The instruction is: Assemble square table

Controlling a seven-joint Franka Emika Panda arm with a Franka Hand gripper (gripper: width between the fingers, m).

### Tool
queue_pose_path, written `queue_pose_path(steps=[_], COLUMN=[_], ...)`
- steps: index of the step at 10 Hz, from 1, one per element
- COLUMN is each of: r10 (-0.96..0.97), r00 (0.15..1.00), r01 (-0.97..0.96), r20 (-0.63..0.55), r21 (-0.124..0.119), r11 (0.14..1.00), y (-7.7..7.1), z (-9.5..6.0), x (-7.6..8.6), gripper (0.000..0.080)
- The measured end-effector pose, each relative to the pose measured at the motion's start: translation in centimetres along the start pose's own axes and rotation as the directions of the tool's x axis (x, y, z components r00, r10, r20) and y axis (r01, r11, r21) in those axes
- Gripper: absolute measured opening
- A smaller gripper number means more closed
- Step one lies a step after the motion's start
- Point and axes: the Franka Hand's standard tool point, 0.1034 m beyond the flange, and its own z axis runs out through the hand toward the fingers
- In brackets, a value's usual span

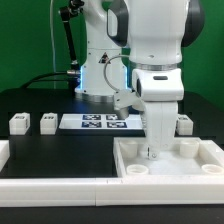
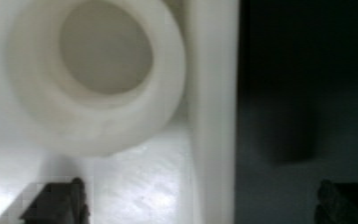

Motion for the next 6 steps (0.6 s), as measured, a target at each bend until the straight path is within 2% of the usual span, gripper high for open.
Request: queue_pose_path(steps=[4,6], r10=[0.0,0.132], r00=[1.0,0.991], r01=[0.0,-0.131], r20=[0.0,0.012], r21=[-0.001,-0.031], r11=[1.0,0.991], y=[0.0,-0.4], z=[-0.1,-2.5], x=[0.0,1.4], gripper=[0.0649,0.0649])
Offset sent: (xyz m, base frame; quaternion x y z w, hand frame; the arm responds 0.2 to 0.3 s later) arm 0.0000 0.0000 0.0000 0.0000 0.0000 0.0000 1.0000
